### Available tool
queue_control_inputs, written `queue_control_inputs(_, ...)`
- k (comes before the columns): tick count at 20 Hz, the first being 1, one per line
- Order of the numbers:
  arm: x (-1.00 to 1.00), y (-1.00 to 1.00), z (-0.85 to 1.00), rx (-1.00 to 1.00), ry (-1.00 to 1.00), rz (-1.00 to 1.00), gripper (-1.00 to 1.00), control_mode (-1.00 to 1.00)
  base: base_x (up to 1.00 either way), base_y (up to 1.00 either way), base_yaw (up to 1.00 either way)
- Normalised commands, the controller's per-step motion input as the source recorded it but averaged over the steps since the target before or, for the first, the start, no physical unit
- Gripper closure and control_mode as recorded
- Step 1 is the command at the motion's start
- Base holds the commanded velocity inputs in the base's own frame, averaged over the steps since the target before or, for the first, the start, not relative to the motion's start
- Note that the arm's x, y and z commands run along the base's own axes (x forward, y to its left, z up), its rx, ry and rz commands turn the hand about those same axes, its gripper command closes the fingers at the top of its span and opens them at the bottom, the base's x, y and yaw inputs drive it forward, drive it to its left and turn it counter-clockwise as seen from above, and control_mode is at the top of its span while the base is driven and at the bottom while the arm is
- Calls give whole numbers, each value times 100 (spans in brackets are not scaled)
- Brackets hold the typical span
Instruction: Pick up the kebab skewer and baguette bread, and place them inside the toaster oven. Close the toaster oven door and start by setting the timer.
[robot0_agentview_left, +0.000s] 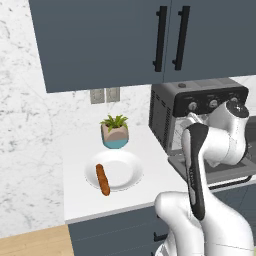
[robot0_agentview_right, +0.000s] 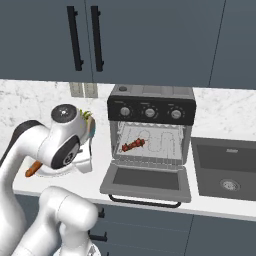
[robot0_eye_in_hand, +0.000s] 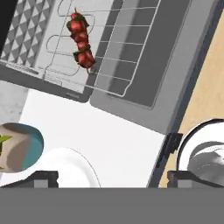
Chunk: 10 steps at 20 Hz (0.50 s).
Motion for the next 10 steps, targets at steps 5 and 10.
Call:
queue_control_inputs(5, -26, 95, 0, -3, 11, 27, -100, -100, 0, 0, 0)
queue_control_inputs(10, -17, 99, 0, -9, 7, 20, -100, -100, 0, 0, 0)
